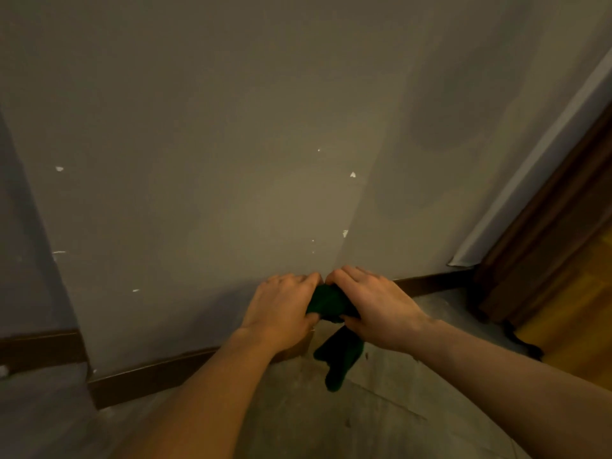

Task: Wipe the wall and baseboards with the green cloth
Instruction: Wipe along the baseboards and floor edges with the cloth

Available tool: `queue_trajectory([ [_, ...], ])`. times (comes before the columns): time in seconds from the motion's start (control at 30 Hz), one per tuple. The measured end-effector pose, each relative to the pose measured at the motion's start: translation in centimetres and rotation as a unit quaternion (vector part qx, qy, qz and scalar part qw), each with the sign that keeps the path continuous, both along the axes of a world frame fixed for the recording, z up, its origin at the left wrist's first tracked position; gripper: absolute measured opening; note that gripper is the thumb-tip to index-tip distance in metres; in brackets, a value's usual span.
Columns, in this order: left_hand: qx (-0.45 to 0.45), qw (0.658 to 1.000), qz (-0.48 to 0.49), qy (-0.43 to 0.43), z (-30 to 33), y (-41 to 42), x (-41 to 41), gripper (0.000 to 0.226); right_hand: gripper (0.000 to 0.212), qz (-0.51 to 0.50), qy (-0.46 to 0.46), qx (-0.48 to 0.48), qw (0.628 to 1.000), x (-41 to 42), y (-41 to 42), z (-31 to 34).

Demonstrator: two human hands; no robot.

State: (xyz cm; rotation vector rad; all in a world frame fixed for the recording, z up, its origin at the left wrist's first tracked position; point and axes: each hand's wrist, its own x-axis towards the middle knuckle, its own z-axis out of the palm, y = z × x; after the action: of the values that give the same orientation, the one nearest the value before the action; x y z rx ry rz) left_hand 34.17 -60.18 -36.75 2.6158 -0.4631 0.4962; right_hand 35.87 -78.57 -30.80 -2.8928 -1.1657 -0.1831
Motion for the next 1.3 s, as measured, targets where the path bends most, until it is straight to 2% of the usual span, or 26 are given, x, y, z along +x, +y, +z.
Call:
queue_trajectory([
  [0.3, 0.032, 0.999, 0.03, 0.024, -4.5, -8.8, 4.7, 0.032, 0.054, 0.009, 0.033, 0.03, 0.999, 6.0, -9.0, -5.3],
  [0.57, -0.016, 0.994, 0.086, 0.07, -9.4, -15.1, 7.9, 0.036, 0.052, 0.025, 0.071, 0.078, 0.994, 11.5, -15.2, -11.3],
  [0.8, -0.007, 0.988, 0.128, 0.09, -12.1, -17.2, 10.1, 0.038, 0.059, 0.044, 0.12, 0.116, 0.985, 15.3, -17.1, -15.9],
  [1.0, 0.016, 0.979, 0.184, 0.09, -14.1, -17.7, 11.3, 0.037, 0.06, 0.089, 0.103, 0.117, 0.984, 17.4, -17.0, -18.3],
  [1.3, -0.016, 0.969, 0.214, 0.122, -18.7, -18.1, 11.8, 0.039, 0.066, 0.114, 0.124, 0.108, 0.98, 18.8, -16.8, -22.5],
])
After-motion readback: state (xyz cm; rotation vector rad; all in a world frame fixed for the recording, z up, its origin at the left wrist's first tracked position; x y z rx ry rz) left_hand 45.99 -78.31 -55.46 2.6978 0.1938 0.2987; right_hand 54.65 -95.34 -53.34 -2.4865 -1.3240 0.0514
